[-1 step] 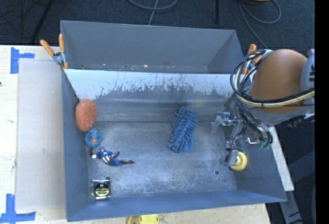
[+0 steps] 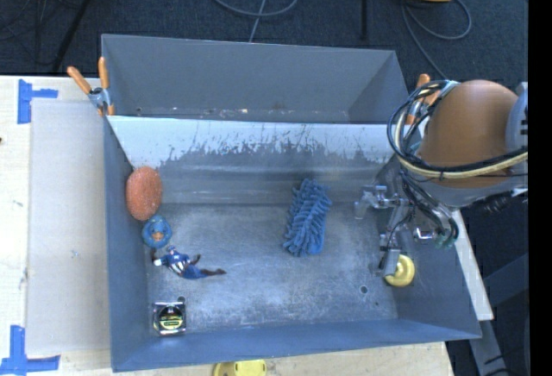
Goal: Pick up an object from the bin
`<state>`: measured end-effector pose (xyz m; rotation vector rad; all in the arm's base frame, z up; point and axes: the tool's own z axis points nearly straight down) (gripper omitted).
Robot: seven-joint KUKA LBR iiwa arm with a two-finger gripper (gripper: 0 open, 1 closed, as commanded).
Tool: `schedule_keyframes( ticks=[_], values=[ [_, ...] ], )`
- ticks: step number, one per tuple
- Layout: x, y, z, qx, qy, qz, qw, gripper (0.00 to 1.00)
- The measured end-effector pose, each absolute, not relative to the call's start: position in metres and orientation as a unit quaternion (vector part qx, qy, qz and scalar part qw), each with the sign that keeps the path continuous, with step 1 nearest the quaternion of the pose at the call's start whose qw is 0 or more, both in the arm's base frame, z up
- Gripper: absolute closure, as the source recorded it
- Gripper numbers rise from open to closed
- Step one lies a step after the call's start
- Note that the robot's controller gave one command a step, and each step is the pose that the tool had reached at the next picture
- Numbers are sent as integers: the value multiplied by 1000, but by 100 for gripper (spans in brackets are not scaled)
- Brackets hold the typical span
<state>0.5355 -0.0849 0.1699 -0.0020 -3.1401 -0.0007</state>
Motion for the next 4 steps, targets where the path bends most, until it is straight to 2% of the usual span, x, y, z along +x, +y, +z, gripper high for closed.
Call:
schedule_keyframes(
  ticks=[1, 2, 3, 4],
  values=[
    [553, -46, 120, 15, -1000, 1, -3, 0],
    [557, -27, 90, 17, -1000, -2, 2, 0],
    [592, -5, 77, 20, -1000, 0, 0, 0],
    [597, 3, 72, 20, -1000, -1, -2, 0]
  ],
)
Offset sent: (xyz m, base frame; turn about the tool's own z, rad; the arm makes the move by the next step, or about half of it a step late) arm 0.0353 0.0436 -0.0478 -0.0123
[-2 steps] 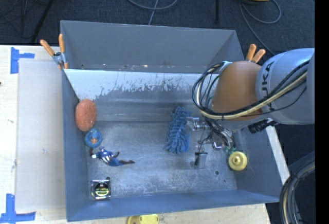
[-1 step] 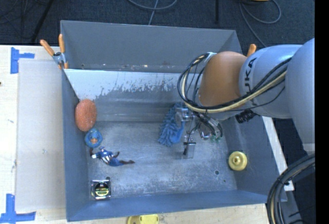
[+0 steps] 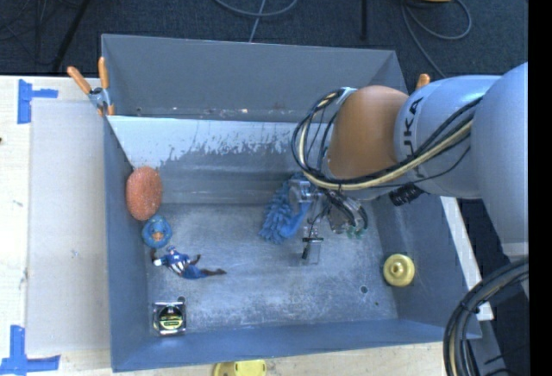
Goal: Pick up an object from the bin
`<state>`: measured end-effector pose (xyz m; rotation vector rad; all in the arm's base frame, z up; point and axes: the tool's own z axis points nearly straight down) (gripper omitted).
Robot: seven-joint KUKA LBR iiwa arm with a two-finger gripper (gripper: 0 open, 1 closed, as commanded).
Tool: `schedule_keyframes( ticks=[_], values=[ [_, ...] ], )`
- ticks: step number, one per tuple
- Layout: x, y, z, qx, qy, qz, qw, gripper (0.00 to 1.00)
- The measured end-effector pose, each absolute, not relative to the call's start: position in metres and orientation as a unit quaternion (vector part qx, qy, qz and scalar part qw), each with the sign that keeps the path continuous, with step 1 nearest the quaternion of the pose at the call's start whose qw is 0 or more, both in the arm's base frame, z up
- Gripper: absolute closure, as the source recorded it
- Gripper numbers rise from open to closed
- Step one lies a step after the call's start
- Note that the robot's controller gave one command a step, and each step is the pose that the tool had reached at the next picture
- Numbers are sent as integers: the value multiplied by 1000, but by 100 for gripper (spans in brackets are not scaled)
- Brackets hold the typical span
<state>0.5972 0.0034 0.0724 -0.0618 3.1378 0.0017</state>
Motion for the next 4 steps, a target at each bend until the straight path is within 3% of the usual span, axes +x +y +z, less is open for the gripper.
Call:
schedule_keyframes(
  ticks=[1, 2, 3, 4],
  values=[
    [577, 0, 73, -13, 1000, 0, 3, 100],
    [578, 0, 73, -11, 1000, 0, 2, 100],
    [565, 17, 114, -9, 1000, 0, -4, 100],
    [585, 17, 147, -16, 1000, 0, 4, 100]
  ],
)
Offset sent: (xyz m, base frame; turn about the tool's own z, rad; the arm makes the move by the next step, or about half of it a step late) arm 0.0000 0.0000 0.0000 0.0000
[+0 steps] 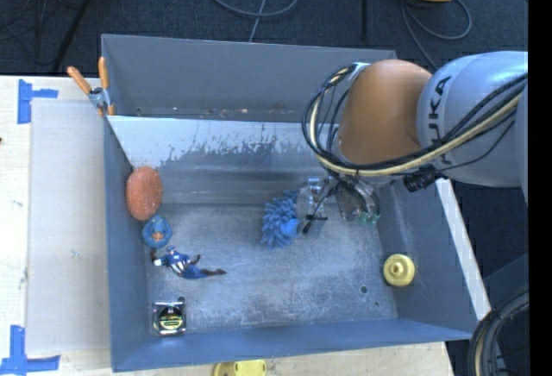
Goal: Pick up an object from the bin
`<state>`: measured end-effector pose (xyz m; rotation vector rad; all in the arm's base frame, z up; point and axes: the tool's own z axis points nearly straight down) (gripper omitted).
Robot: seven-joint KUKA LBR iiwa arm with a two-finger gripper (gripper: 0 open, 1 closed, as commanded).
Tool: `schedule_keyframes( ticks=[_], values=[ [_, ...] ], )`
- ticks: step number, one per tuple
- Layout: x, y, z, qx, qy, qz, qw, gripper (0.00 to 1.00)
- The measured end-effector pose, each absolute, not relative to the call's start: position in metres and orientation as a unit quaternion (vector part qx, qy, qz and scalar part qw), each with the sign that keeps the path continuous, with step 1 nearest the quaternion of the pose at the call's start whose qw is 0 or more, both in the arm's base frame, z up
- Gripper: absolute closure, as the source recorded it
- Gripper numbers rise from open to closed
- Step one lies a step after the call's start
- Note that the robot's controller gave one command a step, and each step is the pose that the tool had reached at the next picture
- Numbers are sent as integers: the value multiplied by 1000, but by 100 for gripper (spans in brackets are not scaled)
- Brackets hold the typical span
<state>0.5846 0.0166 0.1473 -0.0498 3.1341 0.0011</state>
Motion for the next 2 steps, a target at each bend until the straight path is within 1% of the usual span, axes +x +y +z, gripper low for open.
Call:
schedule_keyframes(
  ticks=[1, 2],
  values=[
    [566, 14, 167, -15, 1000, 0, -4, 100],
    [592, 29, 255, -17, 1000, 0, 1, 100]
  ],
)
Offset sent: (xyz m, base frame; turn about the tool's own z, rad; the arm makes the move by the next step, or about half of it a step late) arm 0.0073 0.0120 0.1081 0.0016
